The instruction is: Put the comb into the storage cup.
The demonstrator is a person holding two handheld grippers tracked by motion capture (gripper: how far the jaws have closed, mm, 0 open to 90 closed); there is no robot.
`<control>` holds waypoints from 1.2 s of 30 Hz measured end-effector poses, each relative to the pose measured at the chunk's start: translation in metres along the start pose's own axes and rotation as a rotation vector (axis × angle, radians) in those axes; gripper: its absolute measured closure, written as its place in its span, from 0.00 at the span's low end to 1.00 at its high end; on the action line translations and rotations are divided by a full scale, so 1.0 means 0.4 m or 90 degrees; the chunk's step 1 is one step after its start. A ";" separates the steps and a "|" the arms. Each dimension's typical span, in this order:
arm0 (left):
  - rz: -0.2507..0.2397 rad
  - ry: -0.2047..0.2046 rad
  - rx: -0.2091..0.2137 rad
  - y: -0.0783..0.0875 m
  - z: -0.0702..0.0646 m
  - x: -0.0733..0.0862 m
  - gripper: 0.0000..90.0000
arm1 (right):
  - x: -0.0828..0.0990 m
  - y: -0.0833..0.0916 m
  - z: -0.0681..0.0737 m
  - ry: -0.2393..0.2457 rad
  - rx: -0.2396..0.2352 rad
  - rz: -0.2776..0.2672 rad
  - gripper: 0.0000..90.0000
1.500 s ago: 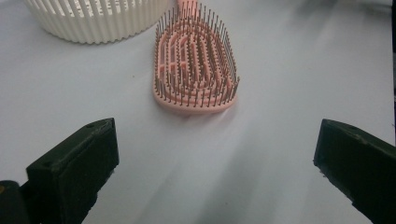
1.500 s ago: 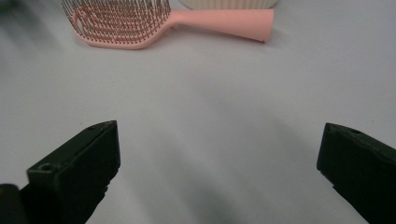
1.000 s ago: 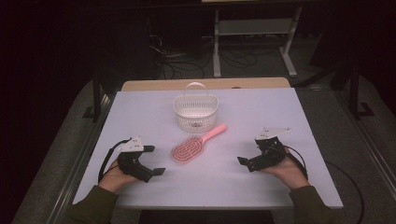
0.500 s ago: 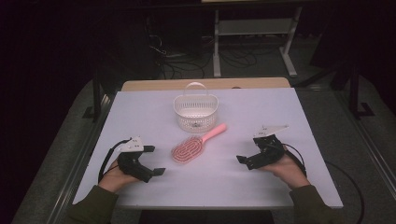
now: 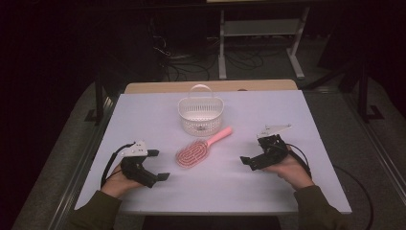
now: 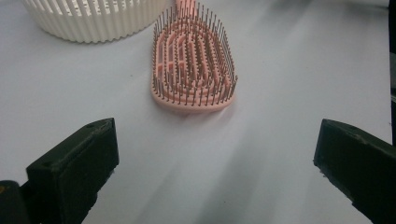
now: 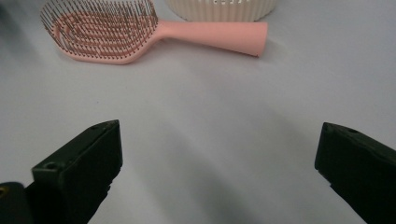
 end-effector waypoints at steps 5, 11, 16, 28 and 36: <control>0.001 -0.001 -0.001 0.000 -0.001 -0.001 0.00 | -0.007 -0.004 -0.002 0.002 -0.005 0.001 0.01; -0.002 0.000 0.000 0.001 -0.002 -0.001 0.00 | -0.019 -0.012 -0.001 0.006 -0.008 0.002 0.01; -0.004 -0.003 0.001 0.002 -0.002 -0.002 0.00 | -0.029 -0.019 -0.001 0.008 -0.010 0.005 0.01; -0.008 0.000 0.003 0.005 -0.004 -0.001 0.00 | -0.050 -0.028 -0.007 0.012 -0.008 0.000 0.01; -0.007 -0.005 0.005 0.003 -0.007 -0.004 0.00 | -0.066 -0.029 -0.015 0.011 -0.006 -0.006 0.01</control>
Point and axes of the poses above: each handheld gripper's, and its own axes: y roughly backward along the jaws, x roughly out of its underside, z roughly to its left, the point moved 2 cm from there along -y, roughly forward along the jaws, and after that the axes turned 3 degrees about -y, right-handed, at the moved point
